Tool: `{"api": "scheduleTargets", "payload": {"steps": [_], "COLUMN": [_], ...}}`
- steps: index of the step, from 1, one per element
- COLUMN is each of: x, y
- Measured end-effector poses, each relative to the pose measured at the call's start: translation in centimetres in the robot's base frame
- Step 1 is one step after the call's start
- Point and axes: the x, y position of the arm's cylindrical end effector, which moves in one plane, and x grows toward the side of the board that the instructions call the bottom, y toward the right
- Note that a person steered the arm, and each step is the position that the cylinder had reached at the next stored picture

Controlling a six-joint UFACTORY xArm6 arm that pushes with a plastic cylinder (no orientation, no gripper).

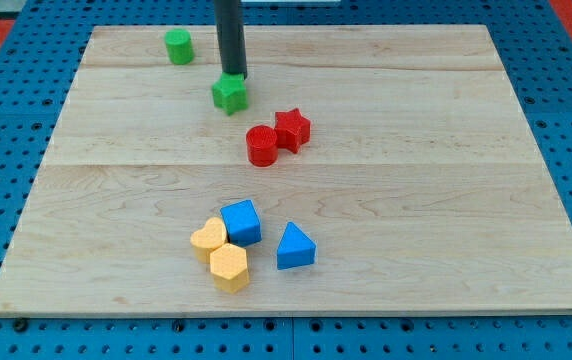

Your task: Move the green star closer to the red circle

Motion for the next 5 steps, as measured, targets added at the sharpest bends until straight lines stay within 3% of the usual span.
{"api": "scheduleTargets", "payload": {"steps": [2, 4, 5], "x": [4.0, 5.4, 7.8], "y": [-0.1, -9.6, -4.0]}}
